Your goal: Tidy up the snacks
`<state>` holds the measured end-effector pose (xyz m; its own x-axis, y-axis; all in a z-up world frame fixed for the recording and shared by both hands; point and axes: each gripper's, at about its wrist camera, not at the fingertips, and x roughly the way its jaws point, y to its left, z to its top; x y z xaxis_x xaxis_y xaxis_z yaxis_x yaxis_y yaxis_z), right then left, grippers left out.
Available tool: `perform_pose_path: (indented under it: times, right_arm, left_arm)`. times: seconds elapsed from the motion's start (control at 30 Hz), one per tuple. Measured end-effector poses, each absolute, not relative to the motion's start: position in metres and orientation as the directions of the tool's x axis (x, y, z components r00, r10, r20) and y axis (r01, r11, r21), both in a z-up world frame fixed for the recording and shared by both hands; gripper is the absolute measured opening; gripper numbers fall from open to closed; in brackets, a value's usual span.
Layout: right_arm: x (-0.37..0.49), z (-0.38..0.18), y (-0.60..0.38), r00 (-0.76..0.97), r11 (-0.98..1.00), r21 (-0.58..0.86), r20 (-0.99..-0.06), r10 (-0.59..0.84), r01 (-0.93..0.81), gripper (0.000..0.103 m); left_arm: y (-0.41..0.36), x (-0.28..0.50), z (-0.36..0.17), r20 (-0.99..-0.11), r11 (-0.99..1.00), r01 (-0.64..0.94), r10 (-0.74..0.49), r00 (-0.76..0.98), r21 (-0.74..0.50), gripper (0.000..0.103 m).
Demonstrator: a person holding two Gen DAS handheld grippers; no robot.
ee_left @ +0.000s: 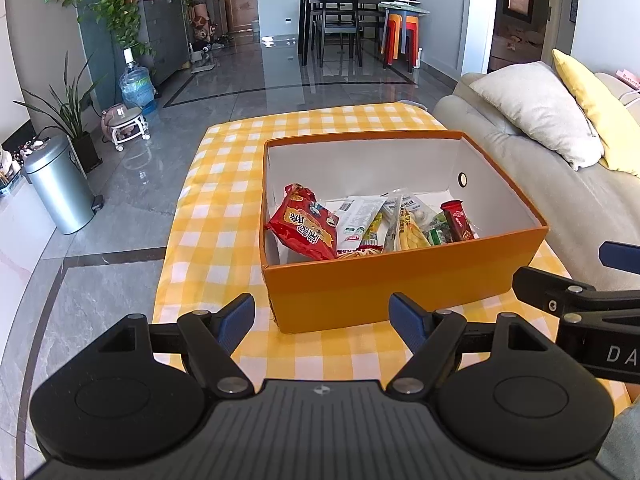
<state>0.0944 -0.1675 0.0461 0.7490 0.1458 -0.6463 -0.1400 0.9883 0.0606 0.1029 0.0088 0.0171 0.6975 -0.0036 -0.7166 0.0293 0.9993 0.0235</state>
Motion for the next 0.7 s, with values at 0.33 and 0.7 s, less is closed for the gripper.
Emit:
perform_pose_path:
  times: [0.33, 0.7]
  right_arm:
    - [0.0928, 0.0496, -0.1708, 0.762, 0.987, 0.068, -0.630, 0.154, -0.143, 0.096]
    - [0.0884, 0.0509, -0.1731, 0.768, 0.988, 0.058, -0.623, 0.148, -0.144, 0.096]
  left_arm:
    - [0.0073, 0.1009, 0.0215, -0.711, 0.999, 0.037, -0.006, 0.703, 0.028, 0.090]
    - [0.0065, 0.0994, 0.0258, -0.709, 0.999, 0.042, -0.011, 0.705, 0.026, 0.090]
